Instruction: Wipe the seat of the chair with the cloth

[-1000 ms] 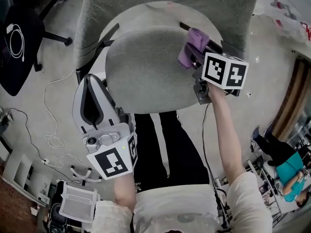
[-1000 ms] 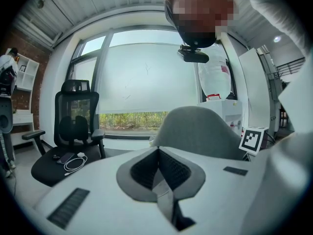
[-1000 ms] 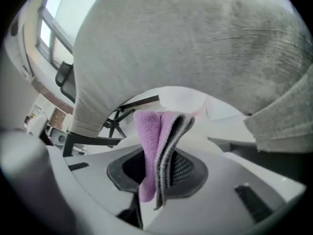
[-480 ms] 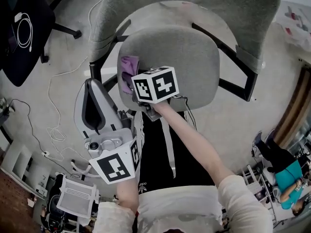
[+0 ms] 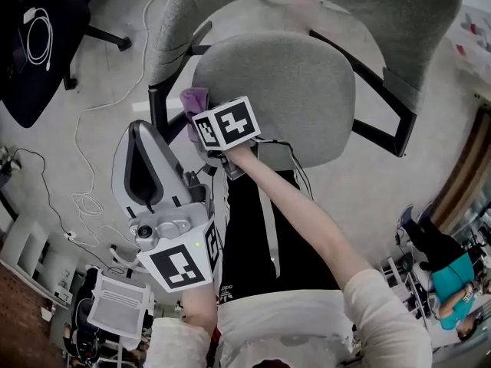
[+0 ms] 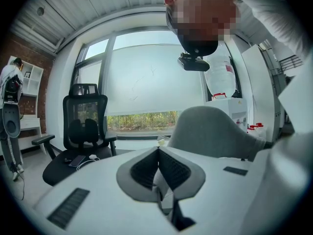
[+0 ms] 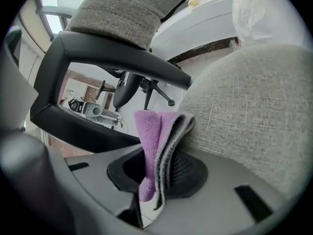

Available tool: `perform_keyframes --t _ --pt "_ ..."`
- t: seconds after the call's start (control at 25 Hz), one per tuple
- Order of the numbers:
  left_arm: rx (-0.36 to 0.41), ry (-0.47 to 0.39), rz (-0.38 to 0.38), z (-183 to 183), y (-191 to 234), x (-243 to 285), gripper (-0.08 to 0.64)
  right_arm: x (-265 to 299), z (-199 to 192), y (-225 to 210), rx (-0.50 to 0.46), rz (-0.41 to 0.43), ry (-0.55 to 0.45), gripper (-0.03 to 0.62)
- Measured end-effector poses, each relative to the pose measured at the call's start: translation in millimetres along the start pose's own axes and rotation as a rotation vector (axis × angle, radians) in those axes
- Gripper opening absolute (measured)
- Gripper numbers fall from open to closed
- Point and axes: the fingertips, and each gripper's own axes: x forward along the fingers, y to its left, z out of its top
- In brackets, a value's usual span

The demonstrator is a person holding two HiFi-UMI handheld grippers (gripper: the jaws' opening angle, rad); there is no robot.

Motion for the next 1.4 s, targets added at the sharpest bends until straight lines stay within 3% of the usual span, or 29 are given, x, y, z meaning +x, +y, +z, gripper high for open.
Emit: perform_keyframes --t 0.4,0.8,1.4 --pt "0.031 0.011 -0.036 -4 -16 4 0.012 -26 -7 -23 0.004 -0.006 -0.028 0.086" --pt "0.024 0.016 -0.089 -7 -40 12 0.012 -112 -26 -114 0.025 -0.178 -0.094 0.086" --pt "0.050 0.010 -0.165 -1 -68 23 0.012 -213 -62 -214 0.068 -0.433 -0.109 0.086"
